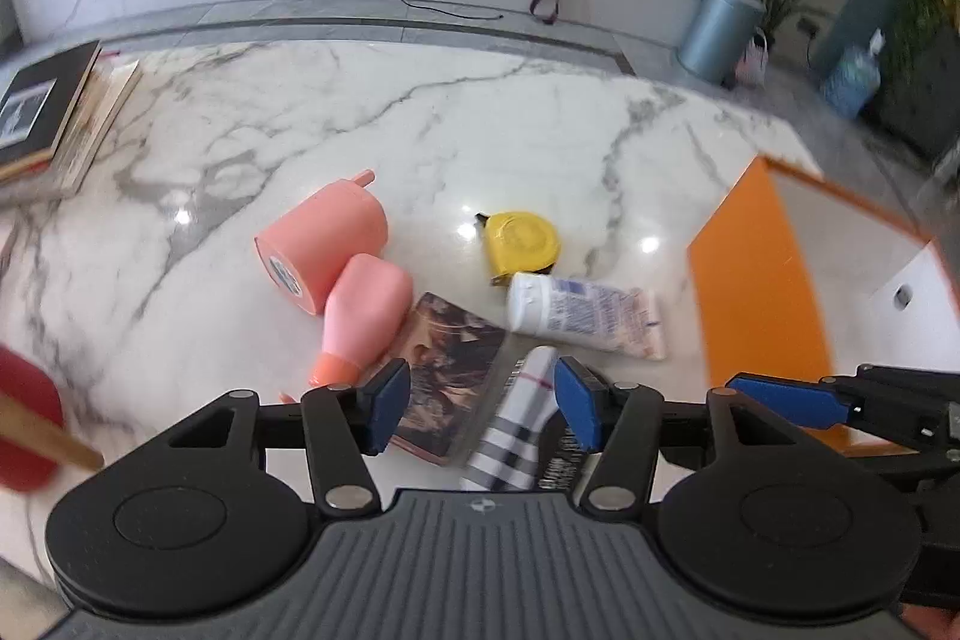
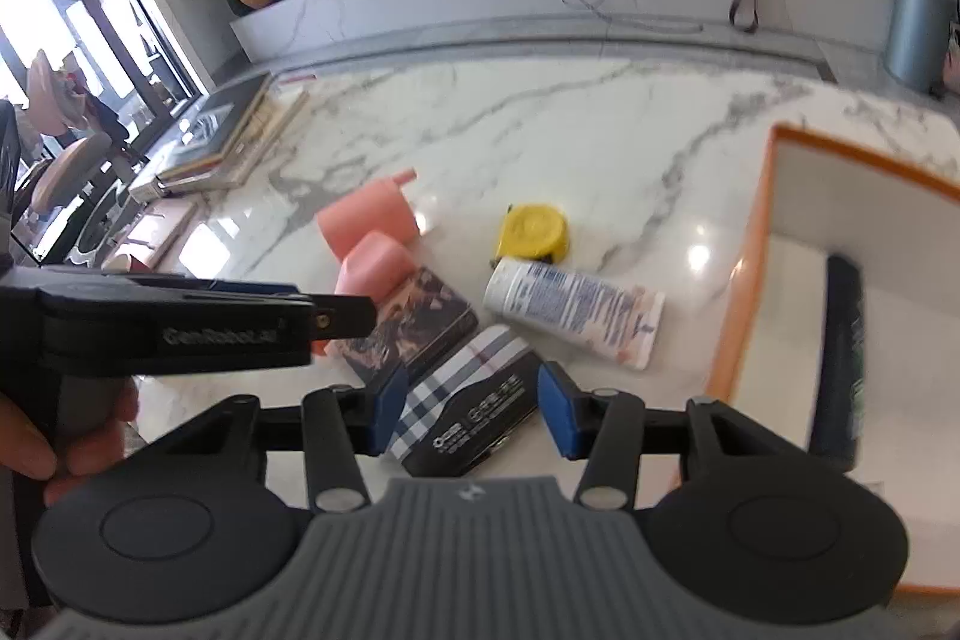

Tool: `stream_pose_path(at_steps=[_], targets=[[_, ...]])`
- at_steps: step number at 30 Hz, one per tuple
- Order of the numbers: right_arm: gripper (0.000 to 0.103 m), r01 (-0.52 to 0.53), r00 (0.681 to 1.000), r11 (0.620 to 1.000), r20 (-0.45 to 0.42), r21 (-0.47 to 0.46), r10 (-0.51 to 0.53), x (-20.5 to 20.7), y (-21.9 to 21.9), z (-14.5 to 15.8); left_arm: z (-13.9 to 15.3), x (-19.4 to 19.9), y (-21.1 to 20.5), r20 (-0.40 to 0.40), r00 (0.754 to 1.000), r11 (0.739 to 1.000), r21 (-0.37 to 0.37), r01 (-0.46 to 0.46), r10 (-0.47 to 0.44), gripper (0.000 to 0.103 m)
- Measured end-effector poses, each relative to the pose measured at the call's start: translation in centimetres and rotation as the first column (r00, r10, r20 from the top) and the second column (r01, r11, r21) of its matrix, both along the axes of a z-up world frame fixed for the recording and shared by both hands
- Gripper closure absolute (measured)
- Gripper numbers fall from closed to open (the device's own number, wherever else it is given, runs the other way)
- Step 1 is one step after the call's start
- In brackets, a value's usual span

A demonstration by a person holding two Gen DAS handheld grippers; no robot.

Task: Organize rigid objects
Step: 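Grasp the anime card pack with the left gripper while the right gripper grasps the black plaid case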

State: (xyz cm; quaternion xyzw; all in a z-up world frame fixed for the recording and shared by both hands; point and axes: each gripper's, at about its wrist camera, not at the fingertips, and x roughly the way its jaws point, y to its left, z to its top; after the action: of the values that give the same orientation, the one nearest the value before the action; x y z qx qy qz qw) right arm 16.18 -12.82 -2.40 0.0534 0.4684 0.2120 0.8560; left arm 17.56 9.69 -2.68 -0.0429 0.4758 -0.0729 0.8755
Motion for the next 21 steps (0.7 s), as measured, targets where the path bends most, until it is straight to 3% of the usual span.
stream_pose_path(at_steps=[5, 11, 16, 21], targets=[[0.053, 0.024, 0.996, 1.0, -0.089, -0.007, -0.024, 1.1, 1.4, -3.0, -2.1, 1.9, -0.5, -0.034, 0.998, 0.998, 0.026, 0.061, -0.06, 0.037], [0.055, -0.039, 0.982, 0.998, -0.189, -0.053, 0.028, 2.7, 2.0, -5.3, -4.7, 3.6, -1.6, -0.063, 0.992, 0.988, 0.102, 0.116, -0.11, 0.036], [0.055, -0.086, 0.975, 0.99, -0.214, -0.111, 0.06, 3.8, 2.5, -5.7, -6.1, 4.1, -1.4, -0.077, 0.99, 0.986, 0.11, 0.127, -0.119, 0.035], [0.055, -0.096, 0.971, 0.983, -0.23, -0.156, 0.058, 5.0, 2.9, -6.3, -6.3, 4.4, -1.7, -0.033, 0.988, 0.98, 0.129, 0.153, -0.15, 0.032]])
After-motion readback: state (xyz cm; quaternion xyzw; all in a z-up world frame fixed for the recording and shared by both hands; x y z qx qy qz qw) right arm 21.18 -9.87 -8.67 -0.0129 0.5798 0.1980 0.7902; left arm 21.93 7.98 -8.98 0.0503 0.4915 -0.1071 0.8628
